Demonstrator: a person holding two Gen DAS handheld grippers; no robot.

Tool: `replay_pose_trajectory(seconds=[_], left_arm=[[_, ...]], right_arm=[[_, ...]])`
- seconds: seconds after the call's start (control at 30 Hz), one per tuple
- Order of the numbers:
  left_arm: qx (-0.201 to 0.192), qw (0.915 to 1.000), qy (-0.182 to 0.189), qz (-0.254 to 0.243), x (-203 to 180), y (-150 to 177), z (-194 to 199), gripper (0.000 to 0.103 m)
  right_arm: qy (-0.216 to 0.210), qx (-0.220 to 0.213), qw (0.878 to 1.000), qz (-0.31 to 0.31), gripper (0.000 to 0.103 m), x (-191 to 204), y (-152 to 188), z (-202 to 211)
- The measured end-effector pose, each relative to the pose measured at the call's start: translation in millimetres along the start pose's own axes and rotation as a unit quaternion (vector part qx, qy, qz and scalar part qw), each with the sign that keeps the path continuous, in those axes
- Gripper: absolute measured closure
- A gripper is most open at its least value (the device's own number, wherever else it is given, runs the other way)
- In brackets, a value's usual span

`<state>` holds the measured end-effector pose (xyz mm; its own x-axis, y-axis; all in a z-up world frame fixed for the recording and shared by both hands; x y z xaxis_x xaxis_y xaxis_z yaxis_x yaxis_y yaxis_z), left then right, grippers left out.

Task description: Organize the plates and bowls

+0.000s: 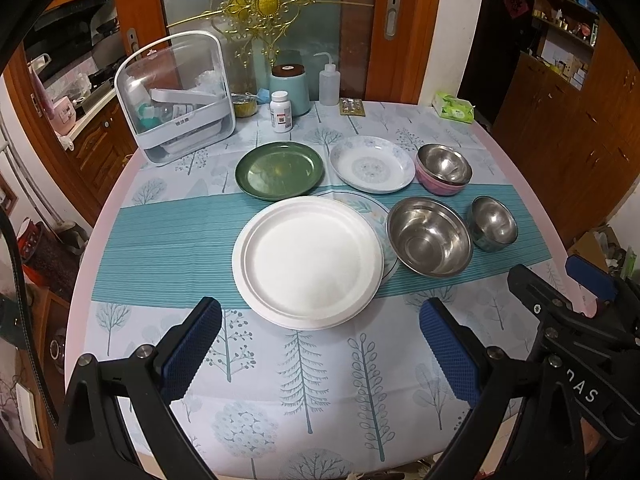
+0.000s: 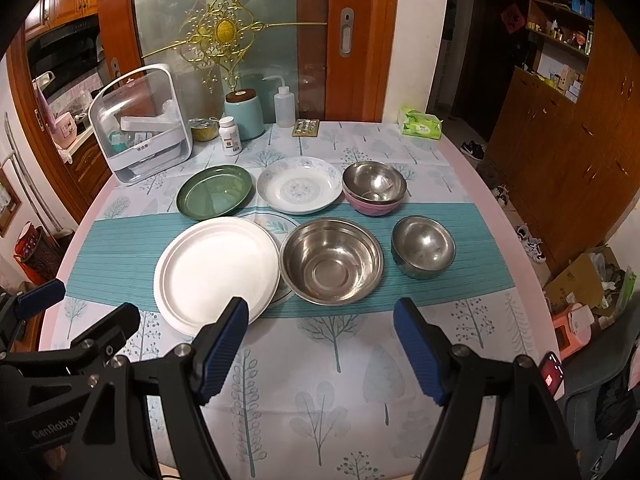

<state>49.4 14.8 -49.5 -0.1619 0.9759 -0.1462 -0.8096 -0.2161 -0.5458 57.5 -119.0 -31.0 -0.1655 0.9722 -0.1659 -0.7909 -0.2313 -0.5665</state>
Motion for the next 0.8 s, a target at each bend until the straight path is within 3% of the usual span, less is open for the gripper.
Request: replay_pose_trajectory(seconds=[0.43,0.8], left_arm=[[0.014,0.9999,0.005,0.005,25.0,-18.1,-16.0,0.005],[0.036,0.999,0.01,0.026,79.6,-56.4,-66.3,0.005]], right_arm=[[-0.019,0.015,1.0,-0.002,0.027,15.6,-10.3,-13.8],[-0.035,0.075,0.996,-0.038,0.027,28.7,-3.6,-69.5]])
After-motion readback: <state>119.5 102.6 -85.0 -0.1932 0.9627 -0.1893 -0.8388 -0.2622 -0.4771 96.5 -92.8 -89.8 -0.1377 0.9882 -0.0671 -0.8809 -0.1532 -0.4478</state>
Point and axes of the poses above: each gripper's, at about its wrist camera, not at the fingertips, and z roughly against the way its jaws point, x to its left, y to its underside, the point moved 5 cm from there along -z, roughly the way its jaws point, and after that the axes turned 12 degrees about z, right-handed, at the moved point
